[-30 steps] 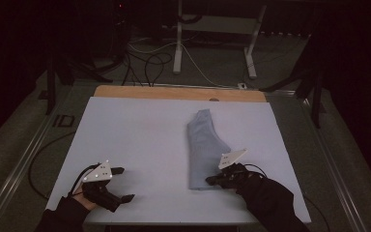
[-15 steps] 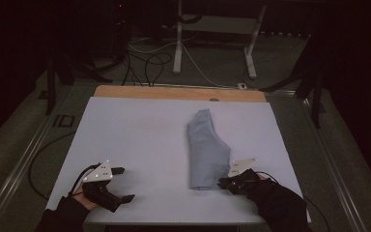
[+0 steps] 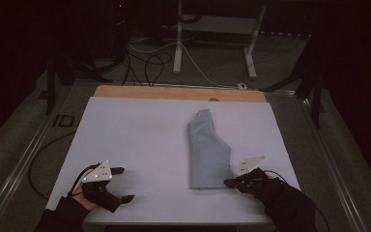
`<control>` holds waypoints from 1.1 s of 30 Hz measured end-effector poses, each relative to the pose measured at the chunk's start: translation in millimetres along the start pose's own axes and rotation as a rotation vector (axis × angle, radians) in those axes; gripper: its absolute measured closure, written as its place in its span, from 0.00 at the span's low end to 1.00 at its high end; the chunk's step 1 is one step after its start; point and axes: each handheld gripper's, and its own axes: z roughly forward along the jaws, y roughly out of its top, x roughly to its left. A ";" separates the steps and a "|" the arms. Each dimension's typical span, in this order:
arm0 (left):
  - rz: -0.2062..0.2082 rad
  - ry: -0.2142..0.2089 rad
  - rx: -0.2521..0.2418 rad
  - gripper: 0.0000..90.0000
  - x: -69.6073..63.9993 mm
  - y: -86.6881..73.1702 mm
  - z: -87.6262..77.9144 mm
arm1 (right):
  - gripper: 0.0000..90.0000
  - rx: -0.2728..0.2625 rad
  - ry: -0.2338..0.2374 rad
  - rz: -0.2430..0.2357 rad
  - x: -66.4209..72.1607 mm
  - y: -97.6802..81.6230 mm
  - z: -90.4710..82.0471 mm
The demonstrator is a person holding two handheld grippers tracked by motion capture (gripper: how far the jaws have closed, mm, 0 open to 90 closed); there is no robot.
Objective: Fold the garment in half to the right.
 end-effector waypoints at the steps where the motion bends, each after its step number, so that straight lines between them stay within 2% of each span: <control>1: 0.003 0.000 0.001 0.01 -0.1 0.1 -0.1 | 0.99 -0.001 -0.004 0.014 -1.5 -2.4 -3.0; 2: 0.006 -0.001 0.003 0.01 -0.1 0.1 -0.1 | 0.99 0.011 -0.021 0.012 -2.2 -3.9 -2.2; 4: 0.003 0.000 0.003 0.01 0.1 0.0 -0.1 | 0.99 0.041 -0.022 0.007 -2.6 -6.9 1.0; 6: 0.003 0.002 0.001 0.01 -0.1 -0.2 -0.6 | 0.99 0.032 0.001 0.023 -3.4 -9.5 3.2; 9: 0.002 -0.001 -0.001 0.01 0.4 -0.4 -0.8 | 0.99 0.044 0.012 0.015 -2.5 -10.4 5.1; 12: 0.004 -0.002 0.001 0.01 0.1 -0.6 -0.6 | 0.98 0.032 0.026 0.025 -3.6 -12.9 6.5; 16: 0.000 -0.001 0.003 0.01 0.8 -0.7 0.1 | 0.96 0.041 0.002 -0.031 0.2 -11.9 8.0; 18: 0.005 -0.004 0.005 0.01 0.0 -0.3 0.2 | 0.93 0.052 0.002 -0.038 2.1 -10.3 8.1; 23: 0.006 0.000 0.001 0.01 -0.1 0.6 -1.0 | 0.76 0.030 0.040 -0.034 2.3 -11.1 7.5; 24: 0.005 -0.002 0.001 0.01 0.2 0.7 -1.1 | 0.70 0.027 0.046 -0.040 2.4 -10.1 7.2; 28: 0.007 -0.001 0.002 0.01 -0.2 0.7 -1.5 | 0.62 0.009 0.079 -0.032 2.9 -3.0 6.6; 31: 0.004 0.001 -0.001 0.01 0.7 0.4 -2.4 | 0.53 -0.024 0.094 -0.033 2.0 4.7 2.4; 33: 0.006 0.002 0.000 0.01 0.6 0.4 -2.6 | 0.42 -0.059 0.086 -0.014 -0.2 11.8 -1.7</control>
